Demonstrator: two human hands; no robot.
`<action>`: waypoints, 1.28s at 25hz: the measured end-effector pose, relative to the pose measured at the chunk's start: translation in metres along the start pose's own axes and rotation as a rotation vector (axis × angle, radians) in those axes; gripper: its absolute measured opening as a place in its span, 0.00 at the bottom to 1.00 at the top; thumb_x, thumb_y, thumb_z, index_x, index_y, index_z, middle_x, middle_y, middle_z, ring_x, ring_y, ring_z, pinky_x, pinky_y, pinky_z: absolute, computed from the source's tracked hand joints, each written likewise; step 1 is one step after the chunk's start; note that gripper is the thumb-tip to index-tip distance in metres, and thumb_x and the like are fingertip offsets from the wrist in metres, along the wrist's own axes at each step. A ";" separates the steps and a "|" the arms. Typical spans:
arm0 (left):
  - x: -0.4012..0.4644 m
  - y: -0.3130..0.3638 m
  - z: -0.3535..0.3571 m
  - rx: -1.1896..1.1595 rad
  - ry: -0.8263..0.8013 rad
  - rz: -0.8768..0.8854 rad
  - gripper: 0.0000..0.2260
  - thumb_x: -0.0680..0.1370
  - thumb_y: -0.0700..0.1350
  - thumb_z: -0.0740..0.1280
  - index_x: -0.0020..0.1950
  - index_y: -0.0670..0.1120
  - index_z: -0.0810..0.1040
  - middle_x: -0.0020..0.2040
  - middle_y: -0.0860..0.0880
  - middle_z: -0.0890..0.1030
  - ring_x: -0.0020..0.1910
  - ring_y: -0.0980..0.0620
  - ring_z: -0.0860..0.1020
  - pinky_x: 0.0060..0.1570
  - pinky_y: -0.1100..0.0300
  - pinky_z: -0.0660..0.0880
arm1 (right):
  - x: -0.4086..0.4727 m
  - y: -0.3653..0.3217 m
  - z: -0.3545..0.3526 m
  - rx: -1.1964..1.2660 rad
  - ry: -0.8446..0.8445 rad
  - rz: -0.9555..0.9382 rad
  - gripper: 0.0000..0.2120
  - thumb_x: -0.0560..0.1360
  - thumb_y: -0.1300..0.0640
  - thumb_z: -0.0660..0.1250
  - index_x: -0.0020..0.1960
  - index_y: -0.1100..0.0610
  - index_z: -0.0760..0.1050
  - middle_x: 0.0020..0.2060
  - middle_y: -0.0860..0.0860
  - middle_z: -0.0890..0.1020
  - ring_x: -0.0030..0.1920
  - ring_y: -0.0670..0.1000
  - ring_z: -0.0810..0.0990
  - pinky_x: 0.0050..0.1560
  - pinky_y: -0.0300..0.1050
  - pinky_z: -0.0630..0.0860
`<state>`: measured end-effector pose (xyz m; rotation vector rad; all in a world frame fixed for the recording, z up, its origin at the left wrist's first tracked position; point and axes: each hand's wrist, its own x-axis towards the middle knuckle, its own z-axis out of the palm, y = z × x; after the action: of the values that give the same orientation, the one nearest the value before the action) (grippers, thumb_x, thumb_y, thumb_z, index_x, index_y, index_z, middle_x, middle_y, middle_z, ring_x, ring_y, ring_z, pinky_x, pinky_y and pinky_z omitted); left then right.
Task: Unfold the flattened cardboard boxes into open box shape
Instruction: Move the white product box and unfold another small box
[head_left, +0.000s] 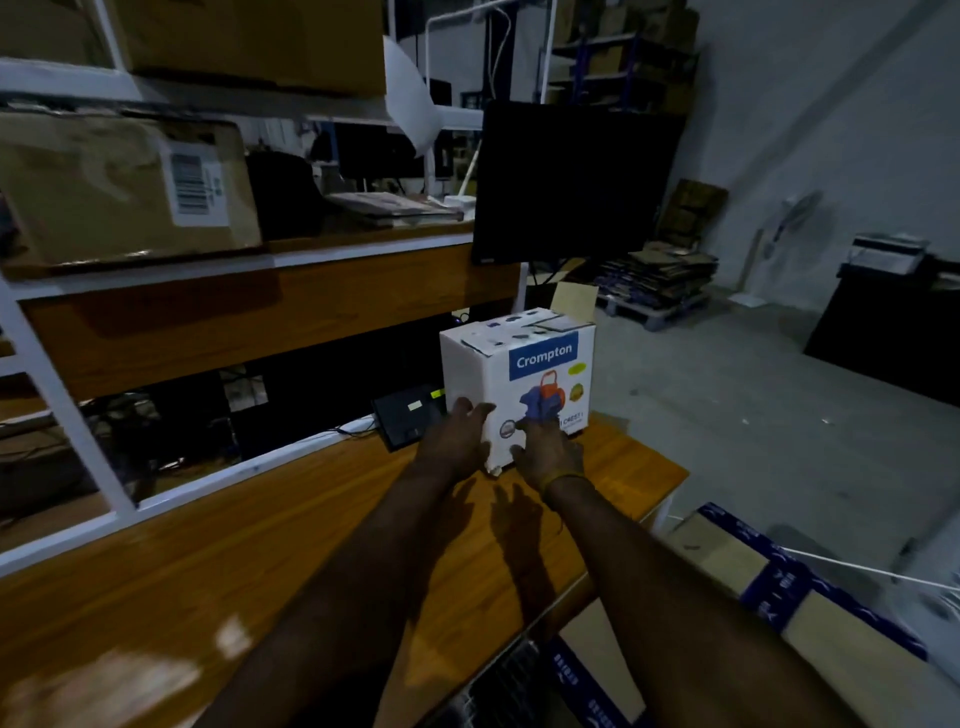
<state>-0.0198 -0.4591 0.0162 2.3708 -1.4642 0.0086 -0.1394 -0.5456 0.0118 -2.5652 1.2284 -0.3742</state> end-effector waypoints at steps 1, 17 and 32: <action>0.016 -0.001 0.002 -0.012 0.031 -0.006 0.27 0.79 0.48 0.67 0.77 0.52 0.61 0.75 0.44 0.63 0.70 0.41 0.70 0.63 0.45 0.74 | 0.016 0.001 0.001 -0.001 0.016 -0.001 0.23 0.80 0.52 0.63 0.74 0.51 0.64 0.70 0.59 0.67 0.67 0.61 0.71 0.68 0.60 0.68; 0.172 -0.014 0.036 -0.159 0.145 -0.096 0.20 0.83 0.56 0.56 0.72 0.48 0.69 0.76 0.44 0.64 0.72 0.42 0.66 0.67 0.47 0.69 | 0.191 0.040 0.013 0.140 0.146 -0.033 0.20 0.81 0.42 0.57 0.73 0.41 0.63 0.79 0.57 0.49 0.77 0.67 0.44 0.72 0.73 0.49; 0.114 0.027 0.025 -0.172 0.216 0.037 0.39 0.74 0.59 0.72 0.79 0.52 0.58 0.81 0.43 0.43 0.79 0.40 0.47 0.74 0.46 0.57 | 0.082 0.087 0.014 0.157 0.193 0.192 0.20 0.82 0.44 0.57 0.73 0.38 0.62 0.76 0.53 0.60 0.74 0.59 0.59 0.71 0.65 0.58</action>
<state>0.0054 -0.5756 0.0215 2.1326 -1.3491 0.1387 -0.1469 -0.6606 -0.0227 -2.2985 1.4352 -0.6608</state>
